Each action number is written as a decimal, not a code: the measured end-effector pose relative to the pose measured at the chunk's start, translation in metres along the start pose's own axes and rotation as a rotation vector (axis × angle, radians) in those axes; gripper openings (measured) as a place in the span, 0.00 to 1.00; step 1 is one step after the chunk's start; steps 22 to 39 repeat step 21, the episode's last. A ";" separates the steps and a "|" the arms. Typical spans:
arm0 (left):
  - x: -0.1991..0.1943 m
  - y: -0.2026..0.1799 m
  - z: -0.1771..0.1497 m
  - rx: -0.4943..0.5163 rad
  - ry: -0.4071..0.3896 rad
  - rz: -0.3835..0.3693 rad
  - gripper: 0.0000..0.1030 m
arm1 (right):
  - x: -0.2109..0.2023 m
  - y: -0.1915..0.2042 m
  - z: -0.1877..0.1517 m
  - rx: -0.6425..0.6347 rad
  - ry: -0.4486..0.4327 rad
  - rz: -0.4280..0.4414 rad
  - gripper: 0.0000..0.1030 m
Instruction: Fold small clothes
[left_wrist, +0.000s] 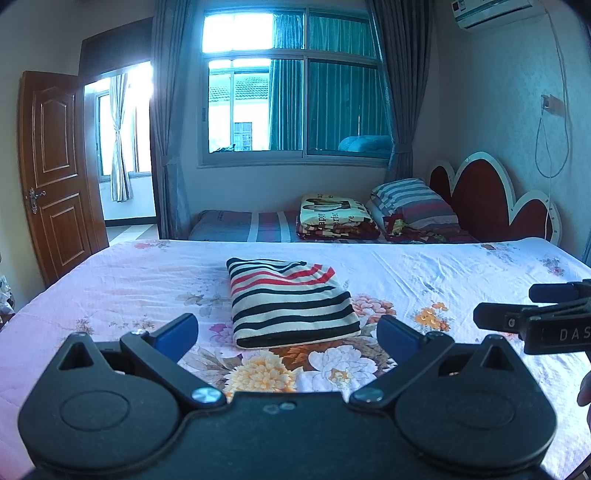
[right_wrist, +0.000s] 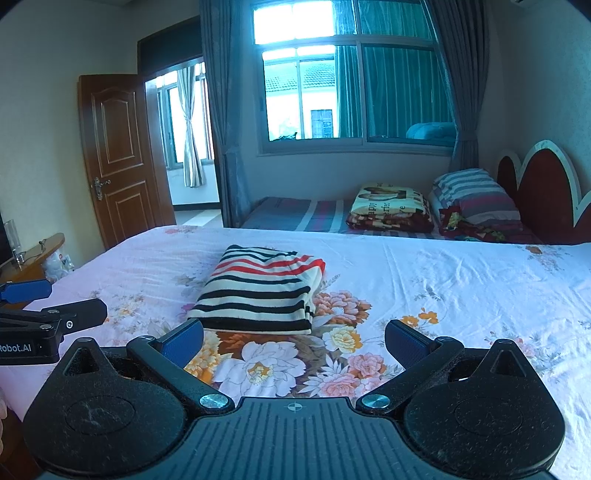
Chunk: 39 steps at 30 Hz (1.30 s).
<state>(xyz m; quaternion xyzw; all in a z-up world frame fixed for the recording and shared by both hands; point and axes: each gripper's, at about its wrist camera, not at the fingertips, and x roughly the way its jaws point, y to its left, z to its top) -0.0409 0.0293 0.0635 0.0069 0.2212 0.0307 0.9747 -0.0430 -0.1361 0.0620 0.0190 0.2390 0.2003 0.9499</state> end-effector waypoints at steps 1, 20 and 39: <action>0.000 0.000 0.000 0.000 -0.001 0.000 0.99 | 0.000 0.000 0.000 0.000 -0.001 -0.001 1.00; -0.002 0.002 -0.001 -0.015 -0.007 -0.025 0.99 | 0.000 -0.005 -0.002 -0.008 0.006 0.004 1.00; -0.001 0.002 -0.001 -0.018 -0.003 -0.025 0.99 | 0.000 -0.005 -0.002 -0.009 0.006 0.004 1.00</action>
